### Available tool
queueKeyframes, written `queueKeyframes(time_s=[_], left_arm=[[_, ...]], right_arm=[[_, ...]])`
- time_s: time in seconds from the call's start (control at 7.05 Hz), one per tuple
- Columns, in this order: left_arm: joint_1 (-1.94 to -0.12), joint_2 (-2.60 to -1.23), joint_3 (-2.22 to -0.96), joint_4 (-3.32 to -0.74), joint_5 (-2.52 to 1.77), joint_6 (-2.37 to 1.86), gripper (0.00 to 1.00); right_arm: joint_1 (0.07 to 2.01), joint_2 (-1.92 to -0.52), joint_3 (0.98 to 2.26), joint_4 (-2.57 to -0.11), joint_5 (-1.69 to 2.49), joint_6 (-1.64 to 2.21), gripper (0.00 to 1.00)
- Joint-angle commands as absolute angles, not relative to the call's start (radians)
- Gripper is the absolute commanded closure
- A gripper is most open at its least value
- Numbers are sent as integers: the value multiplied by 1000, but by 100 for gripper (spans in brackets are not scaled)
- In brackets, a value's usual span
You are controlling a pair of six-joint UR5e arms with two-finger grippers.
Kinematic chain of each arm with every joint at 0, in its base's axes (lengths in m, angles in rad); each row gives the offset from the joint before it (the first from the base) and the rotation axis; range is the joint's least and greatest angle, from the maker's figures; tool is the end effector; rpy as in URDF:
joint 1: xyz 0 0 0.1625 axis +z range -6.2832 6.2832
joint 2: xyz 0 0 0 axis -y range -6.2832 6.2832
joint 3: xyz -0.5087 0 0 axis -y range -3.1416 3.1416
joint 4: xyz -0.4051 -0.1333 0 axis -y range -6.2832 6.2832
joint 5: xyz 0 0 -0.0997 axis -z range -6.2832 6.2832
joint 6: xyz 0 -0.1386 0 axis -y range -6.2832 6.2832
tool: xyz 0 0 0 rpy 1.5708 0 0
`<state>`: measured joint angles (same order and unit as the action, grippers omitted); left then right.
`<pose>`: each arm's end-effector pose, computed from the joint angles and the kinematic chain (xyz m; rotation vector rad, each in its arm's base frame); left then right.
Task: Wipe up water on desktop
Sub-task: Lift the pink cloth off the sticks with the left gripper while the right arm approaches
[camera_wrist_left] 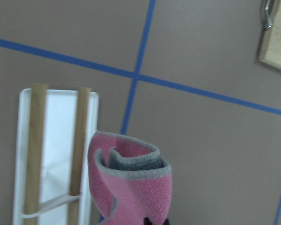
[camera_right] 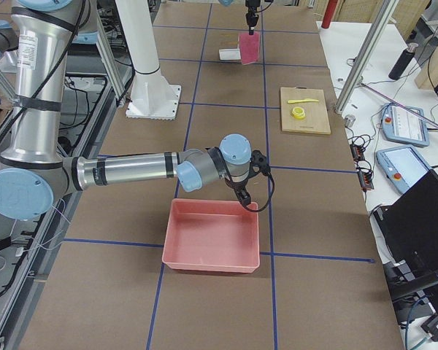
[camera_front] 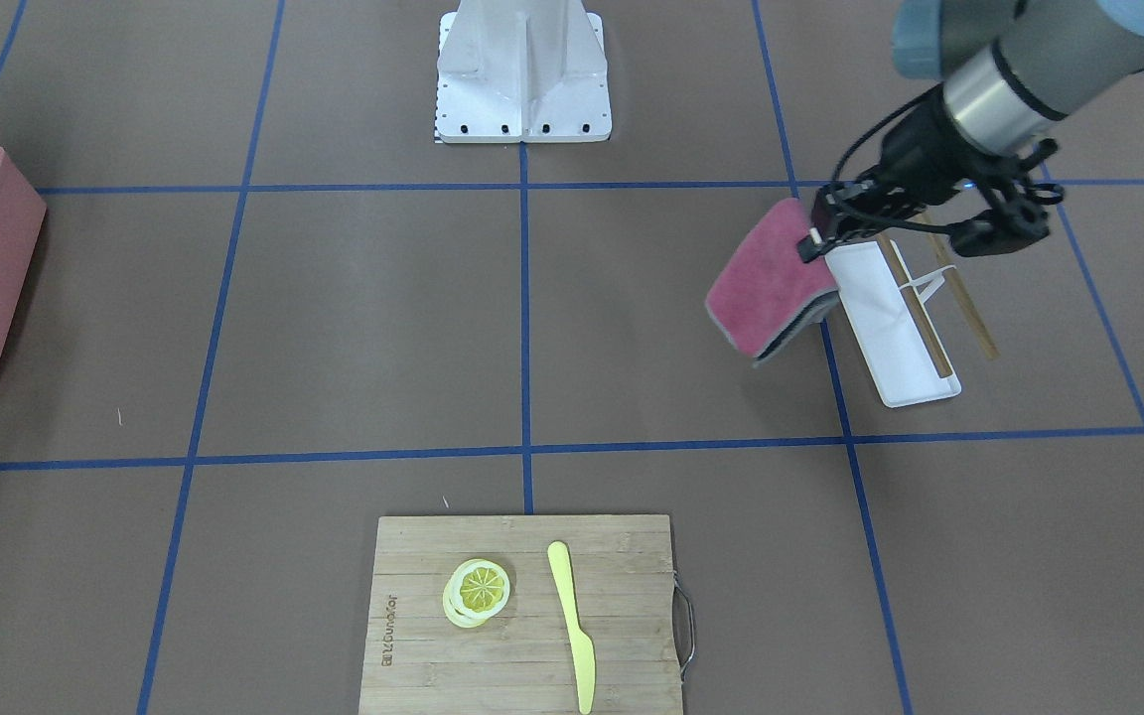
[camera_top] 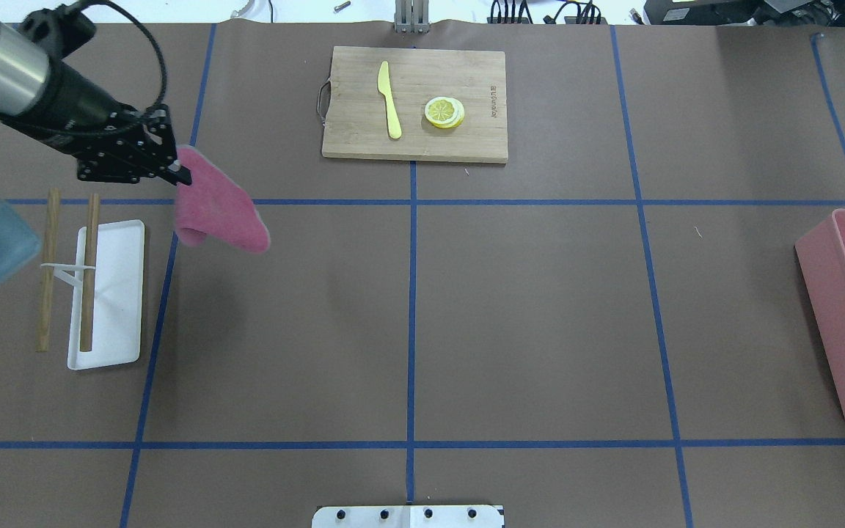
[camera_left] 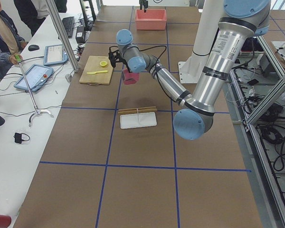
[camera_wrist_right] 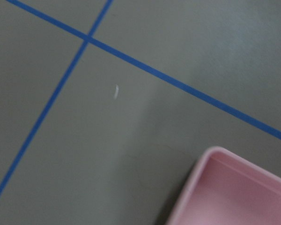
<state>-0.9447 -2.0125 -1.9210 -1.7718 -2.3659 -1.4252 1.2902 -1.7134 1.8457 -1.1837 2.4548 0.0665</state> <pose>0.3459 -0.5369 0.3036 -0.1350 1.1761 -0.3099 -0.1021 -0.4487 0.6394 0.3304 -0.9398 -0.4256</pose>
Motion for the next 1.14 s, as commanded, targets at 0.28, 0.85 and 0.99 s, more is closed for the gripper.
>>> queueKeyframes(time_s=[0.28, 0.85, 0.99], left_arm=[[-727, -2418, -1670, -1654, -2107, -1658, 100], [-669, -2539, -1540, -1692, -2071, -1872, 100], [-645, -2539, -1536, -1712, -2047, -1890, 100]], right_arm=[[833, -1478, 1963, -928, 2170, 715, 1], [528, -1312, 2014, -931, 1736, 765, 8], [479, -1293, 2011, -931, 1654, 761, 9]])
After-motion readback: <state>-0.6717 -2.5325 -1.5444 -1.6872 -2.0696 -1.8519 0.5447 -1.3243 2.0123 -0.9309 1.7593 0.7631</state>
